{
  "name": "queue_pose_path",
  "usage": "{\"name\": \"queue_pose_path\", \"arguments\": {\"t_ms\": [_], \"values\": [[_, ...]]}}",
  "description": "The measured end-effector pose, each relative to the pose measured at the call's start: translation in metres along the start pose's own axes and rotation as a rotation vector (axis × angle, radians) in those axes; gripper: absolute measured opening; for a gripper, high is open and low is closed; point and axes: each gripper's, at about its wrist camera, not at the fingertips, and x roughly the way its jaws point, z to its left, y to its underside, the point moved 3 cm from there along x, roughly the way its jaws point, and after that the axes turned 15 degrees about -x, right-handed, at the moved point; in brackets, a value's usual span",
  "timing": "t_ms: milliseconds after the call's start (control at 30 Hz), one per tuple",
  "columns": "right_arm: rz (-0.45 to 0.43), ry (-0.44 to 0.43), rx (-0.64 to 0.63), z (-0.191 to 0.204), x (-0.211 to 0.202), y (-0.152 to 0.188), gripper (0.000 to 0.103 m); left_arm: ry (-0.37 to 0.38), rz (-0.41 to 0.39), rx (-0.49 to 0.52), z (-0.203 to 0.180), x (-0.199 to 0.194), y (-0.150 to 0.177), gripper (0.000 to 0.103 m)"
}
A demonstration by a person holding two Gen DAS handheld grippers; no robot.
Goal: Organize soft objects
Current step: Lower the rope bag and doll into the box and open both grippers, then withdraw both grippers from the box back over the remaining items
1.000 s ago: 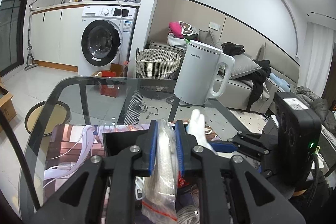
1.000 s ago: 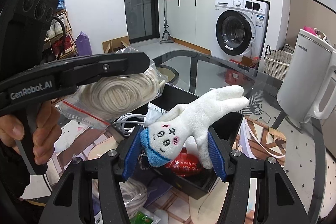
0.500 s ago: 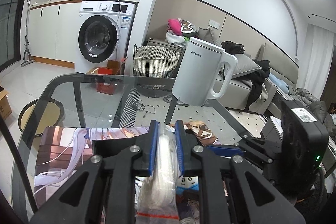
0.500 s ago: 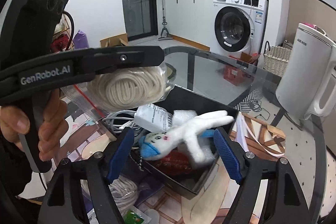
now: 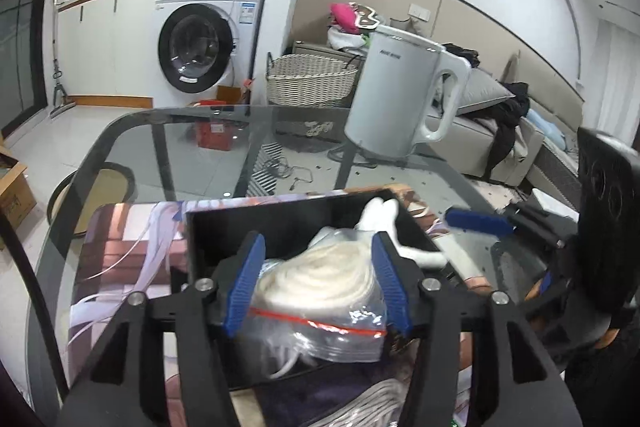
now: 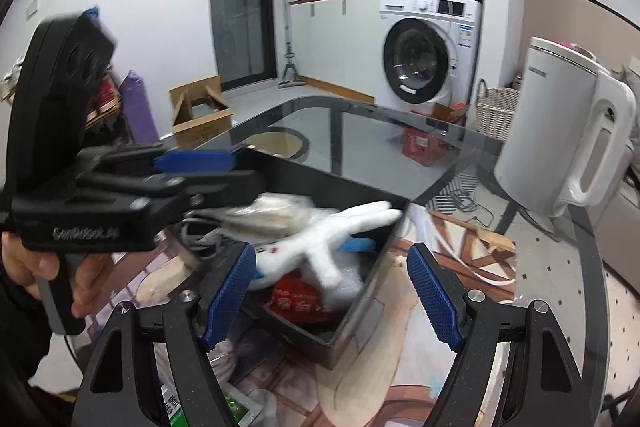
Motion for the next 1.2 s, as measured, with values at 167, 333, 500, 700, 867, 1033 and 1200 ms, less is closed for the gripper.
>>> {"name": "queue_pose_path", "arguments": {"t_ms": [167,333,500,700,867,1033,1200], "values": [[0.075,0.063,-0.017,-0.005,0.021,-0.003,0.08,-0.038,0.021,-0.014,0.01,0.007,0.006,0.066],[0.109,0.093,-0.032,-0.004,0.036,-0.01,0.086,-0.051,0.033,0.004,0.01,0.016,0.009,0.07],[0.142,0.101,-0.023,-0.009,0.042,-0.007,0.087,-0.048,0.04,0.019,0.007,0.021,0.009,0.078],[0.114,0.097,0.013,-0.012,0.025,0.002,0.087,-0.024,0.054,0.005,0.008,0.016,0.01,0.079],[0.065,0.064,0.051,-0.01,0.002,0.008,0.102,-0.017,0.019,-0.001,0.004,-0.003,0.013,0.103],[0.028,0.062,0.071,-0.006,-0.021,0.015,0.102,-0.045,-0.02,-0.003,0.005,-0.023,0.019,0.103],[0.011,0.046,0.095,0.005,-0.039,0.025,0.102,-0.084,-0.046,-0.014,0.013,-0.04,0.032,0.103]]}}
